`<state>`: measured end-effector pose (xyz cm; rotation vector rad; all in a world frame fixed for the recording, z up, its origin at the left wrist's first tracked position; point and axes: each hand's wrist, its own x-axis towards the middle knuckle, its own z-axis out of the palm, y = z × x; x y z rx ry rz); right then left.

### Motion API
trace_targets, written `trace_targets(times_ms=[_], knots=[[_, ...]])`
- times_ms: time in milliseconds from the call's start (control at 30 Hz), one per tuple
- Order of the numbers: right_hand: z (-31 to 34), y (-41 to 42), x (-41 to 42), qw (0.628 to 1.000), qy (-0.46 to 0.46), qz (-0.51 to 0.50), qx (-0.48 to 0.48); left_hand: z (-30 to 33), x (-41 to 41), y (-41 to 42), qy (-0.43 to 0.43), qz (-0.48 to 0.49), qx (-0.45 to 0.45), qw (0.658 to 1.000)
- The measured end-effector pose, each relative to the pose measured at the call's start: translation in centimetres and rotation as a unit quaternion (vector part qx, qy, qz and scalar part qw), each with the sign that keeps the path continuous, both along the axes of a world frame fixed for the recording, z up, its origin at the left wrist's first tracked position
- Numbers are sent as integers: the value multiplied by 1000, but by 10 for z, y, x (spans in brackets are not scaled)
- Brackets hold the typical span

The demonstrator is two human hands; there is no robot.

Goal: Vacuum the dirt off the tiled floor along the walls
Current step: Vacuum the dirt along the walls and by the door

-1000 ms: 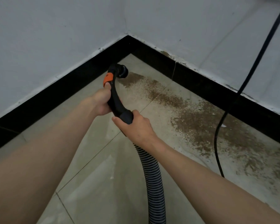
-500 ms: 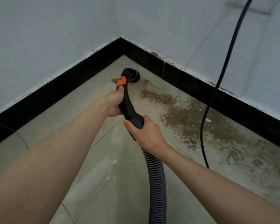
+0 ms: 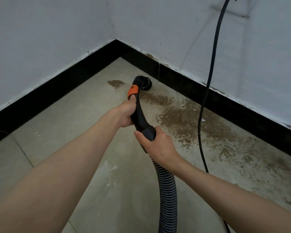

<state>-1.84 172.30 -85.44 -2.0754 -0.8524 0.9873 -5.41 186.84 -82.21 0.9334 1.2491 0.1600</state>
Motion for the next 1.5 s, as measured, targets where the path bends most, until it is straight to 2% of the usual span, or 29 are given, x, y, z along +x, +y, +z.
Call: trace_targets(times_ms=[200, 400, 700, 867, 1100, 1500], knots=[[-2, -7, -5, 1000, -6, 1, 8, -5, -5, -3, -7, -2, -14, 1000], [-2, 19, -15, 999, 32, -8, 18, -2, -10, 22, 16, -19, 17, 1000], [3, 86, -31, 997, 25, 45, 49, -3, -39, 84, -10, 92, 91, 992], [4, 111, -51, 995, 32, 88, 33, -11, -74, 107, -2, 116, 79, 990], [-11, 97, -66, 992, 17, 128, 10, -33, -102, 93, -21, 157, 33, 987], [-3, 76, -52, 995, 34, 89, 5, -18, -79, 76, 13, 101, 16, 995]])
